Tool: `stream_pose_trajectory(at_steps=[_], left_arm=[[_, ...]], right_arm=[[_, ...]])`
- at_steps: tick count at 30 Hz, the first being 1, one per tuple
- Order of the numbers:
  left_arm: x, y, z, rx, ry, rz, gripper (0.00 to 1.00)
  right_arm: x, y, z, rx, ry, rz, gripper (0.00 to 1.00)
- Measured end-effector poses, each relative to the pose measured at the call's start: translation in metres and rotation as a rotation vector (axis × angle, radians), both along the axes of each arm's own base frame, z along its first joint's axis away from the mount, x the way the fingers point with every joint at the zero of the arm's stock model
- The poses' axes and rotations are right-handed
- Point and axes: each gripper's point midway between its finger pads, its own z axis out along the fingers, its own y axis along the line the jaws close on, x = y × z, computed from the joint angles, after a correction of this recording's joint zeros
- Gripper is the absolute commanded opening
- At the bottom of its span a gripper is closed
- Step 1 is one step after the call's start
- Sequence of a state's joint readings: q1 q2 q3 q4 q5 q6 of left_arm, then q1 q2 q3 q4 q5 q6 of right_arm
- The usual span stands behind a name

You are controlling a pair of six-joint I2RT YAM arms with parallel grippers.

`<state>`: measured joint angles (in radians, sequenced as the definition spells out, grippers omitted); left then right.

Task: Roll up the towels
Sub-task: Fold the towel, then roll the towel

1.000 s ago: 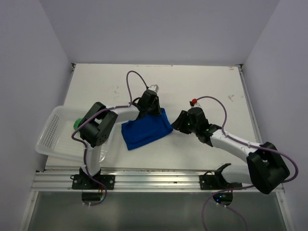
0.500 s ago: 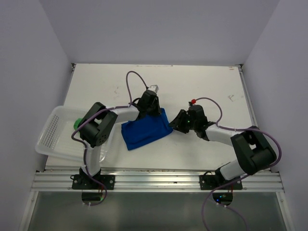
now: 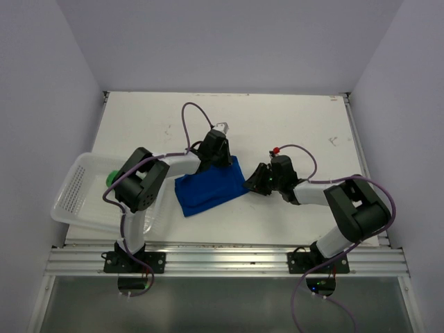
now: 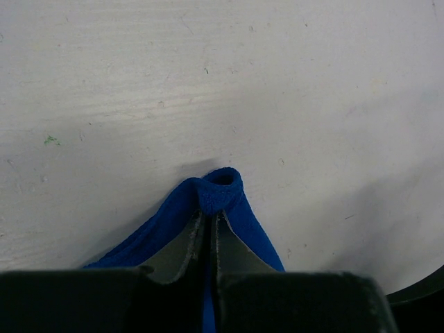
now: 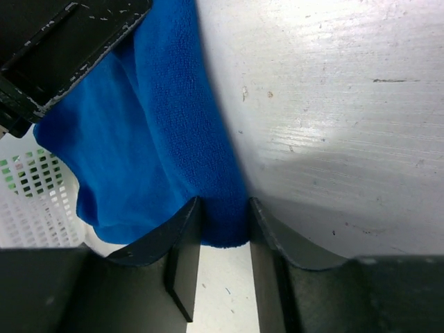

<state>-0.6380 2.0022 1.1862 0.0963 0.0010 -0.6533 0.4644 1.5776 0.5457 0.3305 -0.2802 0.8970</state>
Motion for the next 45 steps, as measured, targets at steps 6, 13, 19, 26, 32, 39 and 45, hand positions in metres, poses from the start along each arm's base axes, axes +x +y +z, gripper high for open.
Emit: stream_pose_trajectory(at_steps=[6,13,19,26,32,39,45], left_arm=[[-0.001,0.000,0.000,0.003,0.000,0.000,0.00],[-0.002,0.002,0.001,0.012,0.002,0.005,0.00],[-0.002,0.002,0.003,0.021,0.016,0.005,0.20],[-0.005,0.005,0.006,0.039,0.059,0.010,0.28],[-0.005,0.011,0.012,0.047,0.067,0.021,0.33],[0.001,0.016,0.035,0.024,0.035,0.037,0.34],[0.009,0.011,0.067,-0.019,-0.020,0.036,0.34]], right_arm=[[-0.001,0.000,-0.005,0.000,-0.025,0.015,0.19],[-0.001,0.003,-0.007,-0.012,-0.065,0.061,0.00],[-0.003,0.004,-0.002,-0.104,-0.147,0.086,0.00],[-0.015,0.001,0.012,-0.273,-0.274,0.094,0.00],[-0.016,-0.015,0.017,-0.383,-0.319,0.052,0.00],[-0.018,-0.026,0.013,-0.492,-0.349,0.048,0.00],[-0.028,-0.023,0.012,-0.594,-0.408,0.095,0.00]])
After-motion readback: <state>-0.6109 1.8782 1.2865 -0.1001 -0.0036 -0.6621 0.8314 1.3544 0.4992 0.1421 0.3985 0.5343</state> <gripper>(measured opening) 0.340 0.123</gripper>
